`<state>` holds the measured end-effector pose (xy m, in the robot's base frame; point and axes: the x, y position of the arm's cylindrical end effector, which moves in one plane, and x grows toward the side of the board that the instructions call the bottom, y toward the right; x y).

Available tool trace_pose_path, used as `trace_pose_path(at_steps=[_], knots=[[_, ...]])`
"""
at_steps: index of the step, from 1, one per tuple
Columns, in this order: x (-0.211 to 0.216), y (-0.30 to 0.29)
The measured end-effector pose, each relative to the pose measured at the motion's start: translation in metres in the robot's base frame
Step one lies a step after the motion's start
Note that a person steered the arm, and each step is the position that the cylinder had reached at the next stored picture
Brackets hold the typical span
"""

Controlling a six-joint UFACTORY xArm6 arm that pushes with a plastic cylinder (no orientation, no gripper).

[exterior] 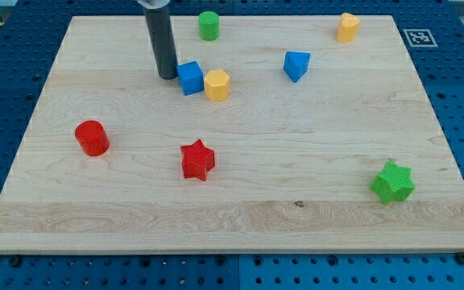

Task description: Move the red circle towards the center

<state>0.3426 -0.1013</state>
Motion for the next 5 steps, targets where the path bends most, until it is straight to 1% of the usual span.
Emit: trace_pose_path(at_steps=[1, 2, 4, 5], knots=[[0.003, -0.017], [0.028, -0.059], [0.051, -0.154], [0.087, -0.171]])
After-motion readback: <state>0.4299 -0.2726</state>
